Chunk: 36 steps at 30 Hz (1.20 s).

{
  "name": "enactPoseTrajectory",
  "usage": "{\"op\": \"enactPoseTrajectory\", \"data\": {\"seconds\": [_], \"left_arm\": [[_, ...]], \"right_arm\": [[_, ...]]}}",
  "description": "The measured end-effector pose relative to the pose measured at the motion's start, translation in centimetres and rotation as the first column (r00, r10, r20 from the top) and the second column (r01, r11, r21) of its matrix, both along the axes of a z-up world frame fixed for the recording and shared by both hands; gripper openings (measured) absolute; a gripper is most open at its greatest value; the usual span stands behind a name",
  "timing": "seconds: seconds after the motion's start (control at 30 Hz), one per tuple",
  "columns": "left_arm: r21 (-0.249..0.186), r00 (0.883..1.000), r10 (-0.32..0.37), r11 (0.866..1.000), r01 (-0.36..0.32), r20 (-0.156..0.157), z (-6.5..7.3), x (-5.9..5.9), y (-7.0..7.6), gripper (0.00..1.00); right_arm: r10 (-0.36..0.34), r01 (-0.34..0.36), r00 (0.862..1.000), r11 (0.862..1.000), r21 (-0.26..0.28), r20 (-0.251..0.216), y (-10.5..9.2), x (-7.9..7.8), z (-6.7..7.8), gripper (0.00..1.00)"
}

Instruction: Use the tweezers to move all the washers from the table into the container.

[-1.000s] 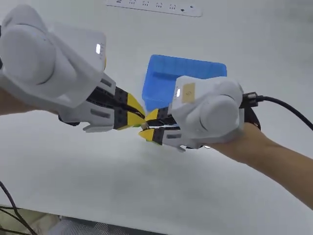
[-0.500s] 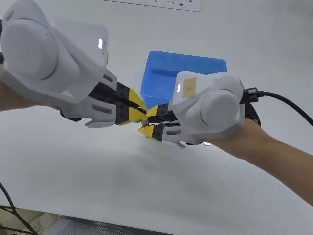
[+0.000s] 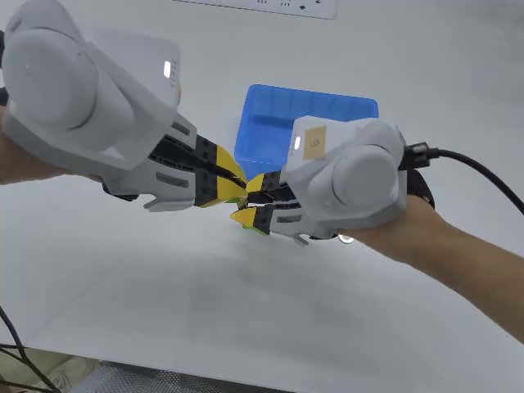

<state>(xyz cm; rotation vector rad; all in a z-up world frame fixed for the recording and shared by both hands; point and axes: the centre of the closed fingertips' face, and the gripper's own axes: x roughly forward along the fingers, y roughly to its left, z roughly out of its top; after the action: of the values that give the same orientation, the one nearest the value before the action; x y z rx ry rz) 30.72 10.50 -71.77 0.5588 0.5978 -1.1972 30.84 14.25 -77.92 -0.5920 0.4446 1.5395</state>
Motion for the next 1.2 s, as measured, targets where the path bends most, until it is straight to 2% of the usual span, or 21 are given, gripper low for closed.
{"op": "enactPoseTrajectory", "data": {"seconds": [0.33, 0.57, 0.83, 1.07, 1.2], "left_arm": [[-0.013, 1.000, 0.006, 1.000, -0.006, -0.023, -0.1, 0.0, 0.3, 0.06], [0.018, 1.000, 0.003, 1.000, -0.003, -0.028, -0.7, 0.1, 0.7, 0.07], [0.024, 0.999, -0.014, 1.000, 0.014, -0.029, -0.7, 0.0, 0.6, 0.07], [0.011, 0.999, -0.029, 1.000, 0.029, -0.017, 0.6, 0.1, 0.3, 0.07], [0.001, 0.999, -0.035, 0.999, 0.035, 0.003, 1.7, 0.3, 0.1, 0.07]], "right_arm": [[0.009, -0.009, 1.000, 1.000, -0.022, -0.007, -0.3, 0.0, -0.7, 0.11], [0.016, -0.016, 1.000, 1.000, -0.023, -0.004, -0.1, 0.1, -0.8, 0.11], [0.009, -0.010, 1.000, 1.000, -0.027, -0.010, -0.2, 0.0, -0.8, 0.10], [0.000, 0.000, 1.000, 1.000, -0.013, -0.011, -0.6, 0.0, 0.5, 0.10], [-0.002, 0.002, 1.000, 1.000, -0.001, 0.011, -0.9, 0.3, 1.8, 0.10]]}}
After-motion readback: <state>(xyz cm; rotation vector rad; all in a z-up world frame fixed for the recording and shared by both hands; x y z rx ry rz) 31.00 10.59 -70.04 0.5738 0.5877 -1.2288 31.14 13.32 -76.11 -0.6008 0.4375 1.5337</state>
